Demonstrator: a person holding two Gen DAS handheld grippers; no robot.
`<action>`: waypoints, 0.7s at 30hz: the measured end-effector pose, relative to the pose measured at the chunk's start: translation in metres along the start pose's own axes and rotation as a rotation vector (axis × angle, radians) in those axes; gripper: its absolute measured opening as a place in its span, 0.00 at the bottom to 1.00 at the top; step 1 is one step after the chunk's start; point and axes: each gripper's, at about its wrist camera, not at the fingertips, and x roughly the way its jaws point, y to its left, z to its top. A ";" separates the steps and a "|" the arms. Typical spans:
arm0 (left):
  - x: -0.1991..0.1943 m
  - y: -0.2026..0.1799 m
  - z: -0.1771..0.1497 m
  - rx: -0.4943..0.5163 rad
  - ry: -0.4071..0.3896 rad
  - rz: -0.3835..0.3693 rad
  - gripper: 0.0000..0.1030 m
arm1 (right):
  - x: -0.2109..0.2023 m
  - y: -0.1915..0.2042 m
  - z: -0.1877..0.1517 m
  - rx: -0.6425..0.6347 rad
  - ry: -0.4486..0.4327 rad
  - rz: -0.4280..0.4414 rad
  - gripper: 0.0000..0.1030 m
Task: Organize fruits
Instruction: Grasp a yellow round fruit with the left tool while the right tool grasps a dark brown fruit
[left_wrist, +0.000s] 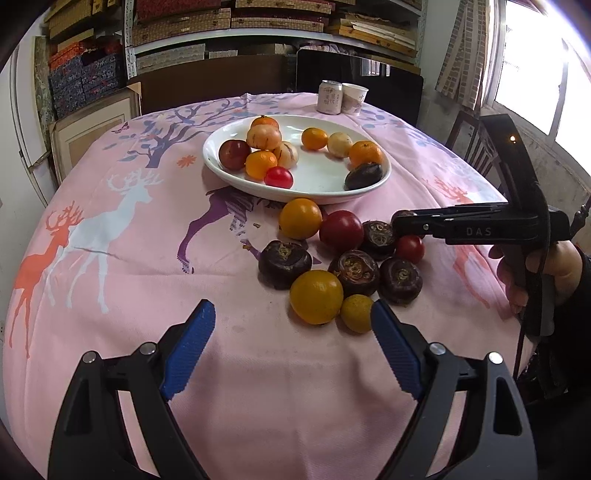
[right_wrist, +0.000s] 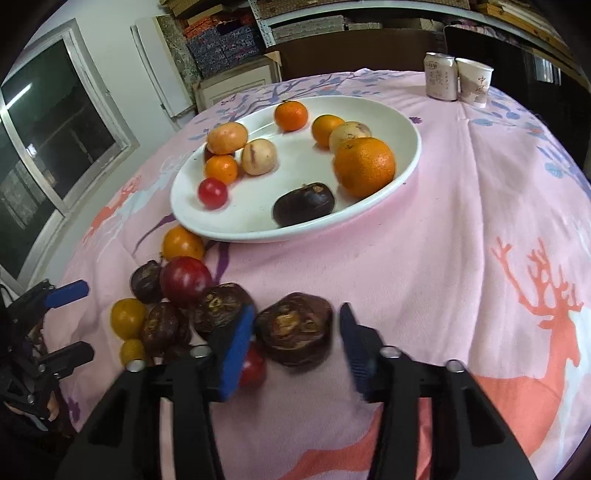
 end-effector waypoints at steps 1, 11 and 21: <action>0.000 0.000 0.000 -0.001 -0.002 0.002 0.81 | -0.003 -0.001 -0.002 0.007 -0.006 -0.002 0.43; 0.025 -0.012 0.014 0.018 0.011 0.029 0.76 | -0.071 -0.013 -0.039 0.077 -0.196 -0.025 0.43; 0.041 -0.006 0.009 -0.024 0.061 0.009 0.51 | -0.086 -0.003 -0.052 0.056 -0.224 0.011 0.41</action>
